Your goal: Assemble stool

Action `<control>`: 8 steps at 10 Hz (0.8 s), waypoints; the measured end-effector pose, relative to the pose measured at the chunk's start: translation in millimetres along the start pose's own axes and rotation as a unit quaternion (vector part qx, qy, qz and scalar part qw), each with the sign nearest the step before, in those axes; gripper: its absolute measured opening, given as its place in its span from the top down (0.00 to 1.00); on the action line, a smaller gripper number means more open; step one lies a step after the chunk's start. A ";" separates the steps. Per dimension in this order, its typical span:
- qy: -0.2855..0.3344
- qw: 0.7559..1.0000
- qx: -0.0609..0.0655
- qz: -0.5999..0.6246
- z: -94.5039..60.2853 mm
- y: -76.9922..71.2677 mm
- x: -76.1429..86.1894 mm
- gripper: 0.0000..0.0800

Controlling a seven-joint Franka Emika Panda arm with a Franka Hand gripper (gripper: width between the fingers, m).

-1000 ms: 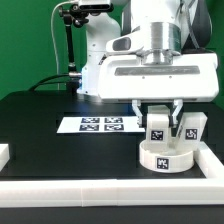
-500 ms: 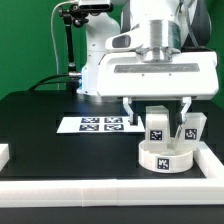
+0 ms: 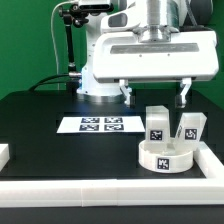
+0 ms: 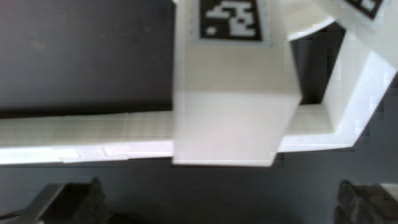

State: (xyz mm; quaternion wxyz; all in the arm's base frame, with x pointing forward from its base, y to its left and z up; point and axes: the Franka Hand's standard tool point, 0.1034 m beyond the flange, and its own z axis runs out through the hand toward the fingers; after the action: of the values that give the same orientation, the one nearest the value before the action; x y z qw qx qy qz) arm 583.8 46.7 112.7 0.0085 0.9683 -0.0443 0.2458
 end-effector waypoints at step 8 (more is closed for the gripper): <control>-0.178 0.984 0.011 0.011 5.6 -5.3 -6.7 0.19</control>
Offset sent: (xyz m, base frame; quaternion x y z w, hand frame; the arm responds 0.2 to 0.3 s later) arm 0.0000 0.0000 0.0000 0.0000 0.0000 0.0000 1.0000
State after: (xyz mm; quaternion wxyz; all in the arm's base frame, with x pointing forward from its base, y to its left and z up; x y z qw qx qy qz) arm 581.0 52.3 104.6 -0.0127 0.9960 -0.0535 0.0701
